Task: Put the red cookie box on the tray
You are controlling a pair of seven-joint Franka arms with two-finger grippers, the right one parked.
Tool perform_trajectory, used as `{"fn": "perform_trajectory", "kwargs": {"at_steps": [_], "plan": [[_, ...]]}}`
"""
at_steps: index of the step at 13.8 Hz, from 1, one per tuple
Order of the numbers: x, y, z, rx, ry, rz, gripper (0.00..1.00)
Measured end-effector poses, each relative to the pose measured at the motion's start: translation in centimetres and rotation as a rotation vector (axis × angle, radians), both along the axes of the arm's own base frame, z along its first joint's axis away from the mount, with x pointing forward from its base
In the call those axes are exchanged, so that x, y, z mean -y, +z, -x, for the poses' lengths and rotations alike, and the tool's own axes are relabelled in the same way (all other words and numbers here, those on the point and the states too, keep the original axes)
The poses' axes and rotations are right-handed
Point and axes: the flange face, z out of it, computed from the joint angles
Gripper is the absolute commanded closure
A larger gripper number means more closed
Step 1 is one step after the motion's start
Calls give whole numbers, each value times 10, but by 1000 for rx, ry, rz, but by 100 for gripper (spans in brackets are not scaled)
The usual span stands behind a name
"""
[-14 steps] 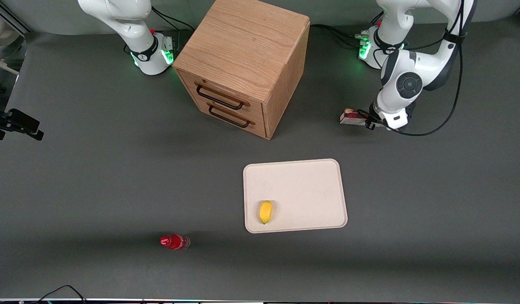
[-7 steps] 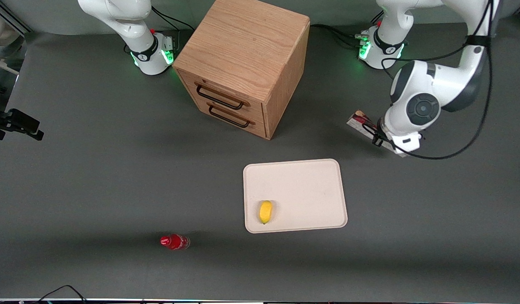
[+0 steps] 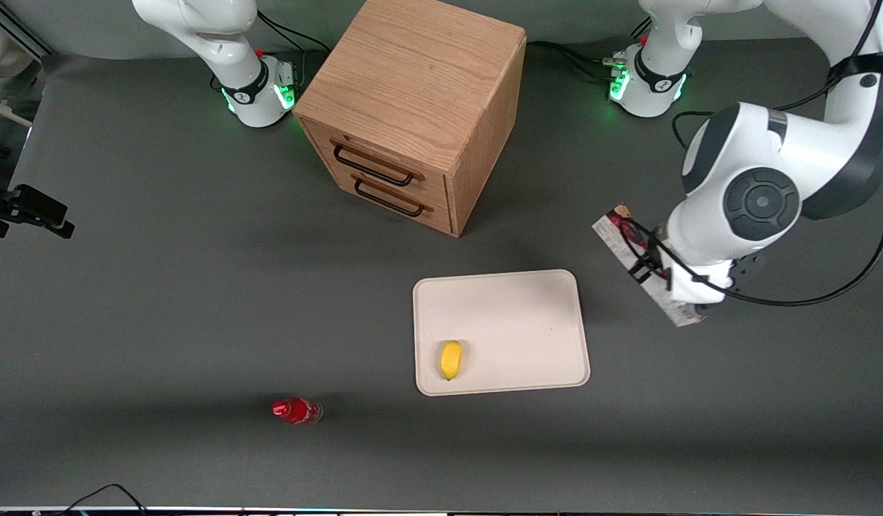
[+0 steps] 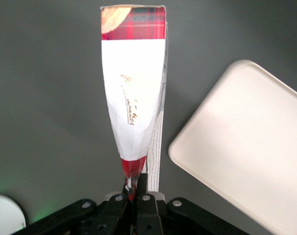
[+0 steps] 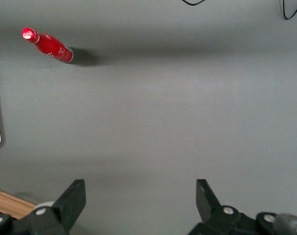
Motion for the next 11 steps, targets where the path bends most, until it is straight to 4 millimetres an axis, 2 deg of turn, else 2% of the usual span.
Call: {"fn": "perform_trajectory", "kwargs": {"at_steps": [2,3,6,7,9,10,11], "plan": [[28,-16,-5,-21,-184,49,100],[36,-33,-10,-30,-254,75,100],[49,-110,-30,-29,-389,128,100],[56,-138,-32,-31,-414,131,100],[69,-178,-32,-32,-442,145,100],[74,-190,-33,-24,-448,154,61],[77,-198,-33,-13,-451,164,1]]}}
